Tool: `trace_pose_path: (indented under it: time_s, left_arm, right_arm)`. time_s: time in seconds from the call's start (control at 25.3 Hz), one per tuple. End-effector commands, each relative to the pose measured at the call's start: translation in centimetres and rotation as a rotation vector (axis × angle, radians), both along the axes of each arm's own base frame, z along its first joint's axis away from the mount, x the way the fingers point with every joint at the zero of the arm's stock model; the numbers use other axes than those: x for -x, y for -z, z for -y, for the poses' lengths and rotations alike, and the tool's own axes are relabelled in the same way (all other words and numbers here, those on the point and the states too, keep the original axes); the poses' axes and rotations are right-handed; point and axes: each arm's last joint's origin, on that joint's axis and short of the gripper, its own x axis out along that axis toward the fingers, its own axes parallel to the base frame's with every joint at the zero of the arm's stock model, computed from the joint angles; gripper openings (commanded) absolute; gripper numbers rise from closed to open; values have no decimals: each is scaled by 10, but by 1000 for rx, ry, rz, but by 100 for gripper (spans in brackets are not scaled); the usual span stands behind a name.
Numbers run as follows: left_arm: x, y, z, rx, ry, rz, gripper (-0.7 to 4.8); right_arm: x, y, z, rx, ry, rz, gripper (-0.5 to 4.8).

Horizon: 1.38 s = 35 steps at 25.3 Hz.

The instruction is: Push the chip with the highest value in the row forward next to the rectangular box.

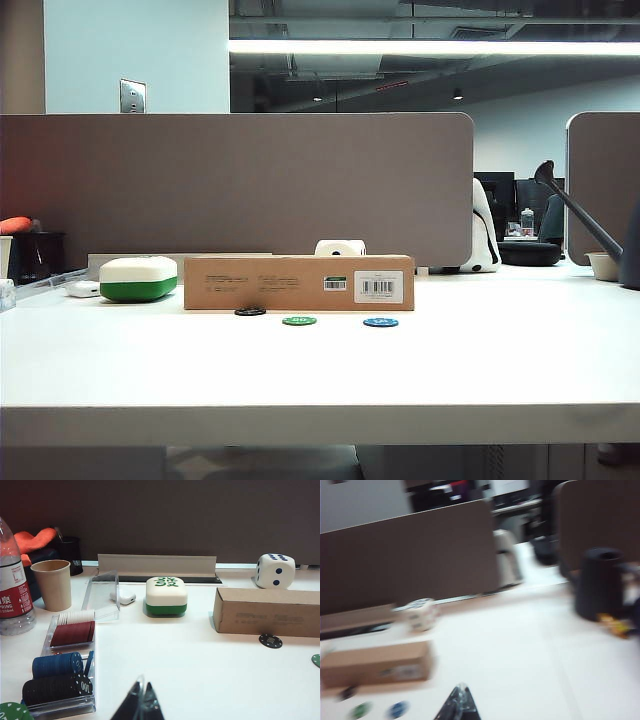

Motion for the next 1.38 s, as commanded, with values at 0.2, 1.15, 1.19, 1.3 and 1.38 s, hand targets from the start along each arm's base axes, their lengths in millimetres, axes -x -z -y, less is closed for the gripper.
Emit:
trace_pose_path:
  time_s: [0.2, 1.15, 1.19, 1.3, 1.38]
  left_arm:
    - [0, -2, 0, -5, 5, 13, -5]
    - [0, -2, 0, -5, 5, 12, -5]
    - [0, -2, 0, -5, 5, 13, -5]
    - [0, -2, 0, -5, 5, 12, -5]
    - [0, -2, 0, -5, 5, 13, -5]
  right_arm:
    - [-26, 31, 4, 130, 205, 61, -5]
    - [-63, 133, 1, 152, -6, 99, -5]
    - [-63, 133, 1, 151, -6, 98, -5]
    - [-63, 133, 1, 151, -7, 96, -5]
    - [-63, 133, 1, 151, -6, 96, -5]
